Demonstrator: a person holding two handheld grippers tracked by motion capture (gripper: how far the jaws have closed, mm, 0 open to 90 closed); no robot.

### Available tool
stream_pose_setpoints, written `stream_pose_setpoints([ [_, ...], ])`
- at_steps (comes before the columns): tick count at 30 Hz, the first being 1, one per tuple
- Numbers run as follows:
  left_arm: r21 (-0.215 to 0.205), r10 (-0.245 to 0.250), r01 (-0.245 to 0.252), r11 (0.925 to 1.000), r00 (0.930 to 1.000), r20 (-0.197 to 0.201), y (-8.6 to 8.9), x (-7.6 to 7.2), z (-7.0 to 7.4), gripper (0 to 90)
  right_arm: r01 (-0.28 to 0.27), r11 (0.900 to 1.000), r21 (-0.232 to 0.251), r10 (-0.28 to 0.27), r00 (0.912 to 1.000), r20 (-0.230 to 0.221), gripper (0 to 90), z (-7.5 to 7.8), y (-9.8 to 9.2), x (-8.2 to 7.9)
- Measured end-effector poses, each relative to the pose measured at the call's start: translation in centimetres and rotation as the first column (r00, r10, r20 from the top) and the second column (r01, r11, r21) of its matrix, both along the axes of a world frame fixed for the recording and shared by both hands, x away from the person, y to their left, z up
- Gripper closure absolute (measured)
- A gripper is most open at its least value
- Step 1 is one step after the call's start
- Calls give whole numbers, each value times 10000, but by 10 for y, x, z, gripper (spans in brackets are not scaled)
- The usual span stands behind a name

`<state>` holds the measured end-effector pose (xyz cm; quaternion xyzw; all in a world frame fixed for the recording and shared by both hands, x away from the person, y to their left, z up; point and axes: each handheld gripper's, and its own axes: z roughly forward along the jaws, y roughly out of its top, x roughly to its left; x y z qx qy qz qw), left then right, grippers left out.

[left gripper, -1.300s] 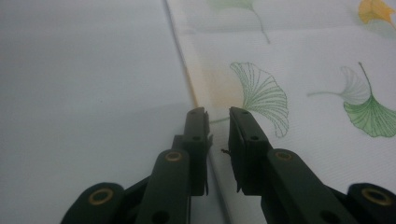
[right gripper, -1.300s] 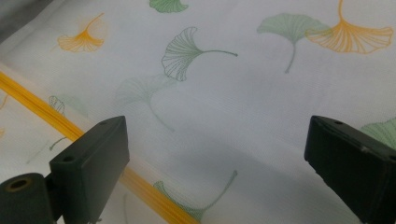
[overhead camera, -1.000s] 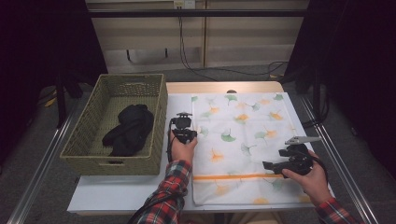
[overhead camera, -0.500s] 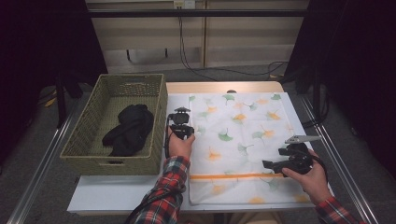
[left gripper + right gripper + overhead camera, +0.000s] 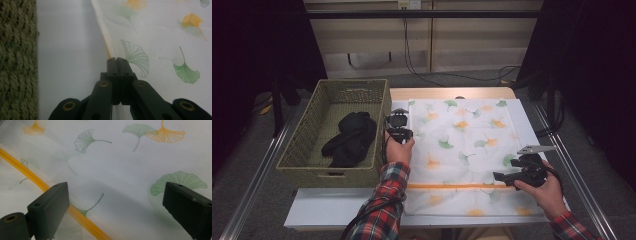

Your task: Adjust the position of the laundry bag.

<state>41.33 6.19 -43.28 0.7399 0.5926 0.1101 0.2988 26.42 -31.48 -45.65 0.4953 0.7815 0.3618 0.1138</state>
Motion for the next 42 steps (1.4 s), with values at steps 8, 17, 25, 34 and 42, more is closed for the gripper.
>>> stream_pose_setpoints([
  [8, 164, 175, -174, 9997, 9998, -53, 5, 3, 3, 896, -9, 10000, 40, 9, 10000, 68, 63, 1, -2, 0],
  [17, 262, 275, -273, 9993, 9996, -61, 10, 5, 9, 896, 17, 10000, 57, -18, 10000, 91, 63, 2, -1, 0],
  [25, 318, 471, -468, 9984, 9988, -101, 16, 6, 11, 895, -58, 10000, 65, 58, 9999, 97, 64, 2, 0, 0],
  [34, 422, 544, -542, 9976, 9985, -52, 20, 5, 18, 895, -55, 9999, 101, 54, 9999, 121, 64, 3, -1, 0],
  [42, 571, 675, -679, 9961, 9977, 90, 20, 4, 22, 894, -49, 9999, 89, 48, 9999, 93, 64, 2, -1, 0],
])
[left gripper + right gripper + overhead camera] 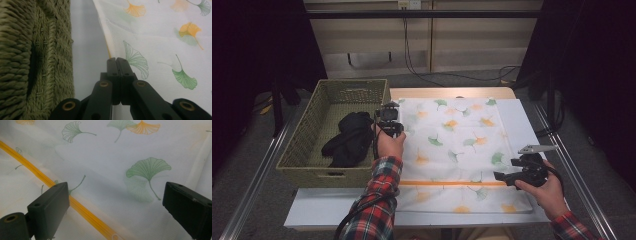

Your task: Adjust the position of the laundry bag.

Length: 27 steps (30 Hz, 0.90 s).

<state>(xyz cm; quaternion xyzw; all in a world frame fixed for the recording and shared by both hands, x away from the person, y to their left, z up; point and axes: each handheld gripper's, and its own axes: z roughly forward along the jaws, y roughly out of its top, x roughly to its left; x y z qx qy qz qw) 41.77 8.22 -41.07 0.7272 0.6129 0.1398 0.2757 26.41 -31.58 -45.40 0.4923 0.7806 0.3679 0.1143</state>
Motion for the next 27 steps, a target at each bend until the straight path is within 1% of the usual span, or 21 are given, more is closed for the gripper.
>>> stream_pose_setpoints([
  [1, 123, -66, 66, 9999, 10000, 13, 0, 0, 0, 893, 2, 10000, -12, -2, 10000, 2, 64, 0, 0, 0],
  [4, 107, -48, 48, 9999, 10000, 47, -1, -1, 0, 887, 40, 10000, -11, -40, 10000, -12, 64, 0, 0, 0],
  [5, 23, -5, 5, 10000, 9999, 118, -1, -1, 0, 883, 20, 10000, -19, -20, 10000, -10, 64, 0, 0, -1],
  [6, -13, -15, 15, 10000, 9999, 107, -1, -2, 0, 865, 45, 10000, -14, -45, 10000, -32, 64, 1, 0, -1],
  [7, -14, -76, 76, 10000, 9999, 144, 1, -2, 1, 825, 36, 10000, -19, -36, 10000, -25, 64, 1, -1, -1],
  [8, -110, -2, 4, 9999, 9998, 212, 0, -2, 1, 766, 36, 10000, -23, -36, 10000, -36, 64, 0, -1, -1],
  [9, -129, -34, 38, 9999, 9996, 269, -1, -2, 1, 713, 33, 10000, -15, -33, 10000, -48, 64, 0, -1, -1],
  [10, -143, -42, 46, 9999, 9996, 295, -1, -3, 2, 681, 18, 10000, -18, -18, 10000, -27, 64, 0, -1, 0],
  [12, -305, -42, 53, 9995, 9994, 351, -2, -4, 2, 606, 21, 10000, -26, -21, 10000, -34, 64, 0, 0, -1],
  [14, -385, -162, 177, 9991, 9991, 397, -5, -5, 1, 564, 2, 10000, -16, -2, 10000, 14, 64, 0, 0, 0],
  [15, -440, -190, 208, 9988, 9990, 410, -5, -5, 1, 528, 9, 10000, -9, -9, 10000, 14, 64, 0, 0, 0],
  [16, -466, -362, 376, 9982, 9989, 302, -5, -6, 1, 521, 33, 10000, -19, -33, 10000, -17, 64, 1, 0, -1],
  [17, -518, -384, 403, 9978, 9986, 368, -7, -6, 0, 509, 39, 10000, -30, -39, 10000, -40, 64, 1, -1, -1],
  [19, -664, -472, 502, 9965, 9978, 460, -10, -7, 0, 445, 48, 10000, -35, -48, 10000, 45, 64, 0, -2, 0],
  [21, -928, -530, 569, 9941, 9976, 435, -12, -8, -2, 378, 91, 9999, -54, -91, 10000, -31, 64, 0, -2, -1],
  [22, -963, -618, 652, 9932, 9974, 380, -13, -9, -3, 363, 116, 9999, -60, -116, 9999, -35, 64, 0, -3, -1],
  [23, -1090, -672, 714, 9915, 9969, 415, -15, -9, -4, 345, 77, 10000, -47, -77, 10000, -8, 64, 1, -4, -1],
  [25, -1232, -792, 839, 9888, 9960, 422, -17, -11, -6, 292, 153, 9999, -78, -153, 9999, 42, 65, 1, -5, -2],
  [27, -1344, -975, 1030, 9856, 9941, 471, -20, -13, -9, 258, 160, 9998, -83, -160, 9999, 46, 65, 1, -7, -2],
])
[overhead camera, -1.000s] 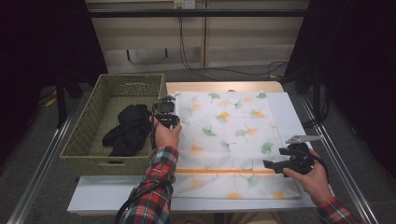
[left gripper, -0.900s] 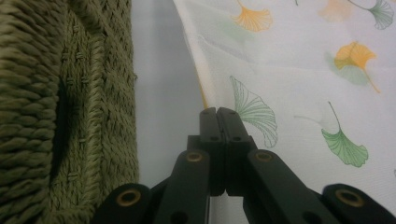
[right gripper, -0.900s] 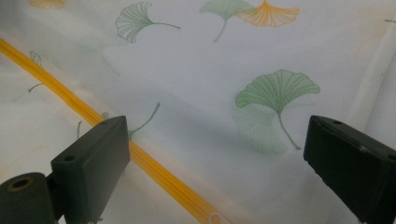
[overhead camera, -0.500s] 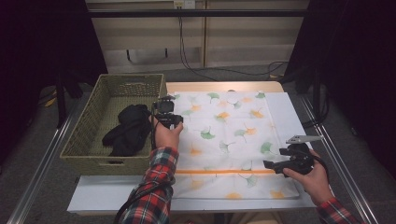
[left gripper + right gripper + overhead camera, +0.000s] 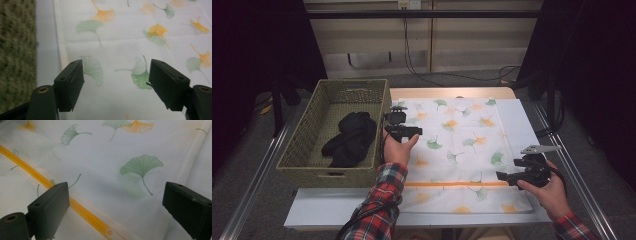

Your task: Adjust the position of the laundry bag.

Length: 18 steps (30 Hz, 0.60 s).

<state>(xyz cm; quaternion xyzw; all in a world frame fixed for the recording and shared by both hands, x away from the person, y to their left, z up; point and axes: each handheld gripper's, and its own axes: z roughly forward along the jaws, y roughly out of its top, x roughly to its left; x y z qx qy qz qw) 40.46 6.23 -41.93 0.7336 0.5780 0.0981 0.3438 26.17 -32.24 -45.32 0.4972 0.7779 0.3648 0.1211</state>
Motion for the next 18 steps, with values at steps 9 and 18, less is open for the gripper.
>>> stream_pose_setpoints([
  [9, -509, -782, 772, 9957, 9968, -183, -10, -9, -11, 169, 169, 9999, -15, -169, 9999, -31, 65, -1, -6, -4],
  [18, -627, -1351, 1339, 9890, 9907, -156, -16, -18, -17, 135, 368, 9993, 7, -368, 9992, -159, 66, -1, -11, -8],
])
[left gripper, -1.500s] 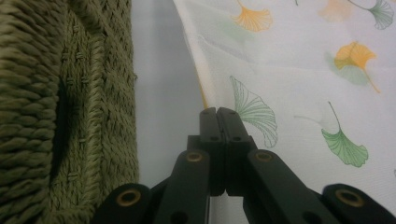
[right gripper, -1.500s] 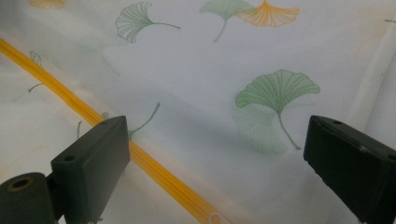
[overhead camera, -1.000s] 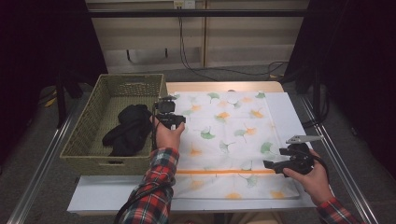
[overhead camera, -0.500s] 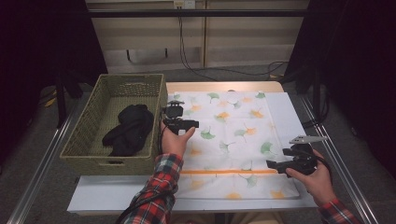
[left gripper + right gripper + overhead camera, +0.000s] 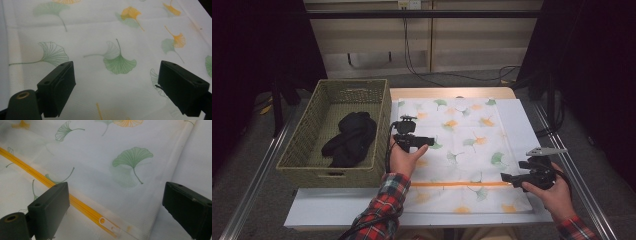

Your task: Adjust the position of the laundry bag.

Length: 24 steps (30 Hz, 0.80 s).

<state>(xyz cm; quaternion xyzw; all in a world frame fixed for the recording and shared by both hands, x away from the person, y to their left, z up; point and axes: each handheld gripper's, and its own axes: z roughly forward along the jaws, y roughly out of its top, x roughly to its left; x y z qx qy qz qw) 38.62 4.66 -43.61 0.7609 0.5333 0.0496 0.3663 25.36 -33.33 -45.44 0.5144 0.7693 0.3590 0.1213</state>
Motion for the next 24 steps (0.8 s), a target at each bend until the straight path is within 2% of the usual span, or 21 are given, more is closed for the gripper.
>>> stream_pose_setpoints([
  [4, 100, -223, 222, 9997, 9997, 76, 1, -4, -1, 131, 53, 10000, -40, -53, 10000, -19, 66, -1, -2, -2],
  [9, 35, -421, 421, 9991, 9990, 121, 3, -9, -4, 115, 221, 9996, -189, -225, 9995, -229, 74, -3, -5, -4],
  [13, -33, -524, 525, 9986, 9985, 181, 4, -13, -5, 101, -152, 9994, -315, 144, 9995, -270, 103, -5, -6, -5],
  [14, 1, -653, 653, 9979, 9977, 192, 5, -14, -6, 99, -150, 9993, -354, 139, 9994, -329, 110, -5, -6, -6],
  [15, -118, -546, 548, 9984, 9983, 208, 4, -15, -6, 100, -162, 9992, -358, 151, 9994, -302, 113, -5, -6, -6],
  [16, 4, -737, 738, 9973, 9971, 163, 6, -15, -6, 99, -73, 9993, -376, 62, 9995, -308, 113, -5, -6, -7],
  [17, -39, -706, 707, 9975, 9973, 204, 5, -16, -7, 99, -172, 9989, -436, 164, 9997, -193, 116, -6, -7, -7],
  [19, -22, -934, 934, 9956, 9955, 159, 6, -17, -7, 99, -43, 9989, -473, 30, 9996, -280, 124, -6, -7, -9],
  [21, -52, -923, 924, 9957, 9955, 230, 6, -19, -7, 99, -168, 9988, -449, 156, 9995, -276, 147, -6, -9, -10],
  [24, -112, -989, 992, 9950, 9948, 249, 8, -20, -9, 99, -52, 9995, -299, 42, 9995, -326, 173, -7, -12, -12],
])
